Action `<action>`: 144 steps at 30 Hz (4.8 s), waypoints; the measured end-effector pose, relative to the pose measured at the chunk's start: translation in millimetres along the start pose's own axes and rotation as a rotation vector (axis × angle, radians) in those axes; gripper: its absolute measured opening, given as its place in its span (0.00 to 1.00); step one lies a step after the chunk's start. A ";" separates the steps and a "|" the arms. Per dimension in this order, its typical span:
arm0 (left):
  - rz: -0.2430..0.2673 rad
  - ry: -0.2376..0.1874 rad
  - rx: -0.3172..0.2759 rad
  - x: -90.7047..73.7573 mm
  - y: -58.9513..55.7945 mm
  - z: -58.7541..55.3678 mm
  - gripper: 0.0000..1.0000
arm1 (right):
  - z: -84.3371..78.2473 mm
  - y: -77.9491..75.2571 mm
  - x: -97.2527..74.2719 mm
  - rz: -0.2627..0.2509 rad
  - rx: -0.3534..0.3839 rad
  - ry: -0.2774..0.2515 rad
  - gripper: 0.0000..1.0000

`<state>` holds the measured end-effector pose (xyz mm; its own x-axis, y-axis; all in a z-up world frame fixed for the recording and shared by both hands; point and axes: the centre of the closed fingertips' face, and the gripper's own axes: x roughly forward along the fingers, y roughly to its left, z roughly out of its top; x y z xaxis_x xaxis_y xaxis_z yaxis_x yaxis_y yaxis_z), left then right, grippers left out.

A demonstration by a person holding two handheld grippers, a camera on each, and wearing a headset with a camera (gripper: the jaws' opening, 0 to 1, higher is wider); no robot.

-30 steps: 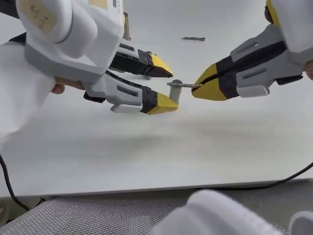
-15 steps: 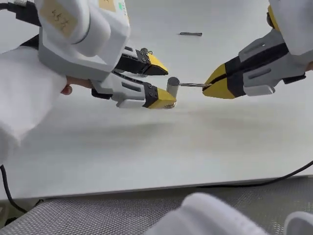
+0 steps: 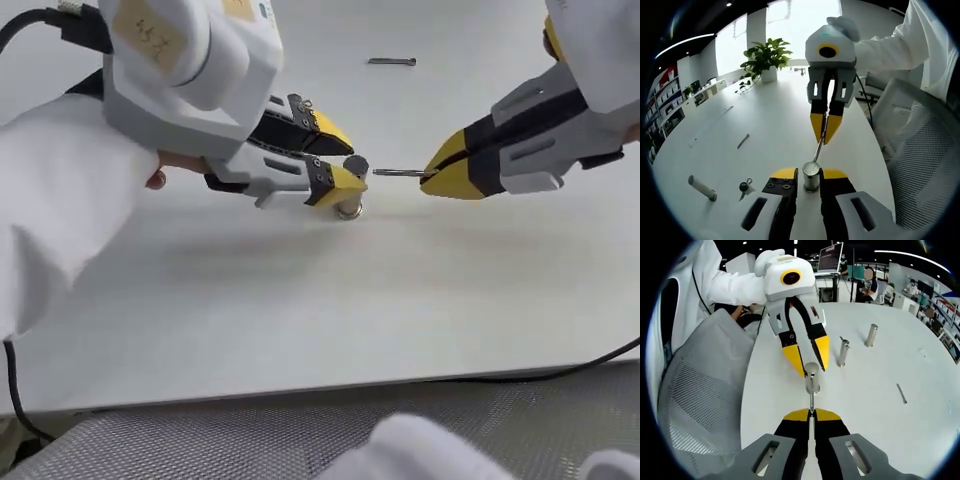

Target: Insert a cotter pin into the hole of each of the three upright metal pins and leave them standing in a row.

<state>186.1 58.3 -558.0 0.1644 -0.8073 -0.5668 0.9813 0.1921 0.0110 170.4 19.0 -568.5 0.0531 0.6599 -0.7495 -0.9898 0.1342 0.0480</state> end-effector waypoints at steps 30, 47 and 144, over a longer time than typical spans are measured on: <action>-0.010 0.005 -0.022 0.3 -3.9 -0.6 0.11 | 7.6 -1.6 5.4 0.025 -0.038 0.003 0.00; -0.015 0.005 -0.028 -2.2 -7.5 1.4 0.11 | 7.2 -4.2 7.2 0.013 -0.066 0.011 0.00; 0.006 -0.045 -0.179 -44.6 -48.7 -51.3 0.99 | 47.9 8.7 44.9 0.047 -0.026 -0.081 0.18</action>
<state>125.9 113.6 -575.5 0.1785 -0.8292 -0.5297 0.9476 0.2899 -0.1344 170.6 85.2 -570.1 0.0156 0.7229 -0.6908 -0.9945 0.0831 0.0644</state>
